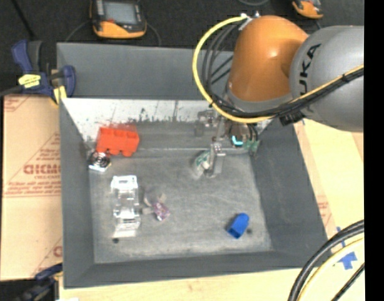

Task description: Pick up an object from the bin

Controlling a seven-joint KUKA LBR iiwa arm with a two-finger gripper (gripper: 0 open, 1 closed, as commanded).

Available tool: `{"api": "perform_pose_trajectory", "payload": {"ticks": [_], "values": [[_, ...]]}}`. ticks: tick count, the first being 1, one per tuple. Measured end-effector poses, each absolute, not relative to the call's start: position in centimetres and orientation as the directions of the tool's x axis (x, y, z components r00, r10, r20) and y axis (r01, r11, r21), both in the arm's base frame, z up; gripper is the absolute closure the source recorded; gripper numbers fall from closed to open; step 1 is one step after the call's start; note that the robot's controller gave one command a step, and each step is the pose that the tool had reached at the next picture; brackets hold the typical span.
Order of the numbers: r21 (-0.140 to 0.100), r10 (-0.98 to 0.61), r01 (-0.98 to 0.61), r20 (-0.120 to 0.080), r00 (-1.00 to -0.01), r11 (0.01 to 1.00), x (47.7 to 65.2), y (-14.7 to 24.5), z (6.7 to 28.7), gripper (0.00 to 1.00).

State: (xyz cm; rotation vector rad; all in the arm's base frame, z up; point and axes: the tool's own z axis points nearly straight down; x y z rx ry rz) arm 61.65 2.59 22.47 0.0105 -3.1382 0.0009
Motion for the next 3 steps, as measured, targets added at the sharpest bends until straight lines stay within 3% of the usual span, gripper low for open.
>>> {"api": "perform_pose_trajectory", "payload": {"ticks": [1,2,3], "values": [[0.000,-0.138,-0.138,0.008,-0.990,0.990,53.9,-1.6,10.5,0.00],[-0.002,0.053,0.053,0.000,-0.999,0.999,49.8,-9.7,7.8,0.00],[-0.001,0.048,0.048,-0.004,-0.999,0.999,50.0,-9.4,8.0,1.00]]}}
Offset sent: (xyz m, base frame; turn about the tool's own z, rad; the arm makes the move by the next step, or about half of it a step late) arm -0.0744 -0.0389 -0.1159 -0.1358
